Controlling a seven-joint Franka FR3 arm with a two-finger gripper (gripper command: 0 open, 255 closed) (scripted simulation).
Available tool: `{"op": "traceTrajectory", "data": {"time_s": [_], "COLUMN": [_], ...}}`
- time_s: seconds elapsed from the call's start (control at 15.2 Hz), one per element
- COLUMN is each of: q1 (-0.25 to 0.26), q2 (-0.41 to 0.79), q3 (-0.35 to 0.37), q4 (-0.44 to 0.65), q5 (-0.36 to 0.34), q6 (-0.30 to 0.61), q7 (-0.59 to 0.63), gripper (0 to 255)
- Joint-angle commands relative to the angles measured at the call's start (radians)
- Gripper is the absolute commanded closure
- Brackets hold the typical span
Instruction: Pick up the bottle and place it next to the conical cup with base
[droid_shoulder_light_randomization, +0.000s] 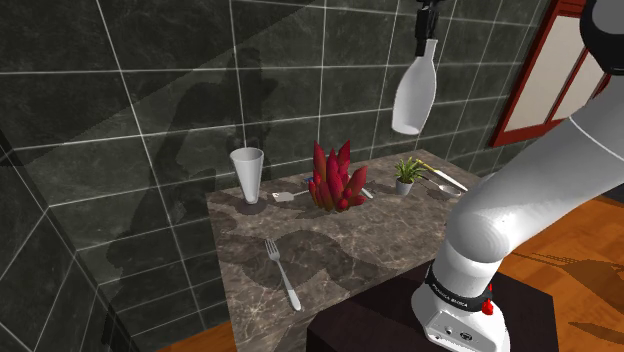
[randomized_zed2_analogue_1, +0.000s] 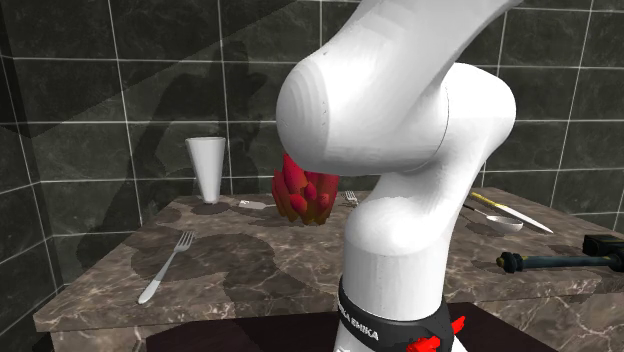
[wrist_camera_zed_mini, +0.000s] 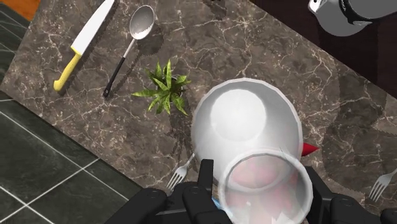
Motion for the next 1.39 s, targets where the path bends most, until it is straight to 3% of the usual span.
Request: {"op": "traceTrajectory", "data": {"time_s": [0.0, 0.73, 1.32], "q1": [0.007, 0.080, 0.150], "q2": [0.011, 0.130, 0.320], "q3": [0.017, 0.187, 0.297], "q4": [0.018, 0.101, 0.296], "q5": [0.011, 0.120, 0.182], "q6": [-0.011, -0.010, -0.029], "q7": [0.023, 0.285, 0.477], "gripper": [255, 255, 255]}}
